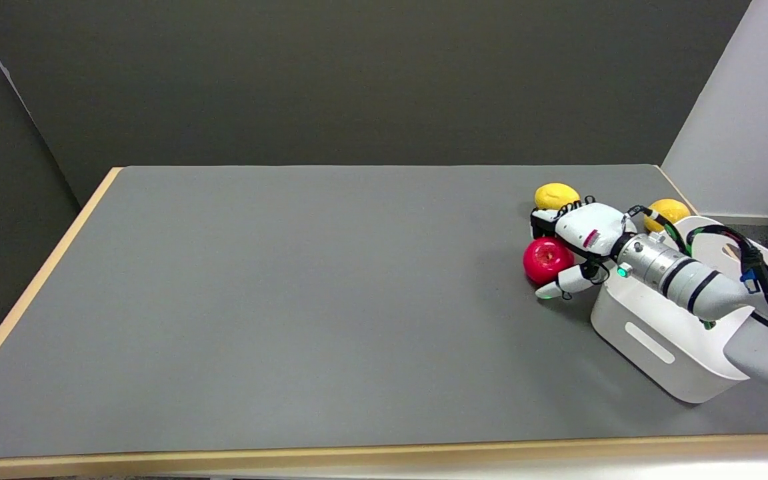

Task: Pick up the red apple.

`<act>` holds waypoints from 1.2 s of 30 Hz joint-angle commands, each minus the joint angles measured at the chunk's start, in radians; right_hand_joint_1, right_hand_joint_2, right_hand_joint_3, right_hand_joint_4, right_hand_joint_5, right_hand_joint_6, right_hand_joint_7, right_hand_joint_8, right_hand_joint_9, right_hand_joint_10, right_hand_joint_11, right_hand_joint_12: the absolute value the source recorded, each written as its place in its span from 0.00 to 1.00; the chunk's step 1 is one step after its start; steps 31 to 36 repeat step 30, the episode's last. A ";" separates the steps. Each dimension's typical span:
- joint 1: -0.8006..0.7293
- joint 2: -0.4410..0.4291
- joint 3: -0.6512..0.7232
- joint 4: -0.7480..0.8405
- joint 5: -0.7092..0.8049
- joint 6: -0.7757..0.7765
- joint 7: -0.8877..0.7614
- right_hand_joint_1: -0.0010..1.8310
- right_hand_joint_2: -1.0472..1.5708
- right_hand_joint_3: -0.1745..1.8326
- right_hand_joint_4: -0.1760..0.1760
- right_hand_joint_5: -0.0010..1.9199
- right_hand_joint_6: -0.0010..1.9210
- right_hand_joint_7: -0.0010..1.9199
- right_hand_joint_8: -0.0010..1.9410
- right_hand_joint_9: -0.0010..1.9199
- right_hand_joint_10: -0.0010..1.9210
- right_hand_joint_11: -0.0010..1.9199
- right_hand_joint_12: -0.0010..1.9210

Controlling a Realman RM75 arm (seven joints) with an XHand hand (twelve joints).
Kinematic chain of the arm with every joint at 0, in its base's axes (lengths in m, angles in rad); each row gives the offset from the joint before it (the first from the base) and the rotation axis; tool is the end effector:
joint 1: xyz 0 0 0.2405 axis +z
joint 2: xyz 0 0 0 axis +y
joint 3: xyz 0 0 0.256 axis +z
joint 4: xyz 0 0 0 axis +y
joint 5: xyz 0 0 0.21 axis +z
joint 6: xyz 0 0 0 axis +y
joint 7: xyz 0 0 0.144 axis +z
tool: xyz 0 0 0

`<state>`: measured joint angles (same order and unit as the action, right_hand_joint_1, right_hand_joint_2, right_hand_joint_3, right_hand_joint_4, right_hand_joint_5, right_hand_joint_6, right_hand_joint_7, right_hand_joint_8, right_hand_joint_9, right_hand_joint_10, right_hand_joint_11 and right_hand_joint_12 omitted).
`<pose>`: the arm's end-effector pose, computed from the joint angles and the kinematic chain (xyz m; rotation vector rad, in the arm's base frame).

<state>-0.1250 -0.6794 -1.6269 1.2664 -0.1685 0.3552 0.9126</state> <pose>-0.2588 -0.3131 0.4661 1.6840 -0.0379 -0.2450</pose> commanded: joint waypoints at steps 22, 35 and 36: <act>-0.314 -0.175 0.881 0.409 0.000 0.021 -0.259 0.72 0.82 0.24 0.21 0.31 0.81 0.40 0.70 0.39 0.82 0.27 0.90; -0.473 -0.274 0.957 0.414 0.000 -0.129 -0.256 0.74 0.80 0.26 0.05 0.32 0.80 0.45 0.65 0.41 0.77 0.29 0.88; -0.473 -0.274 0.957 0.414 0.000 -0.129 -0.256 0.74 0.80 0.26 0.05 0.32 0.80 0.45 0.65 0.41 0.77 0.29 0.88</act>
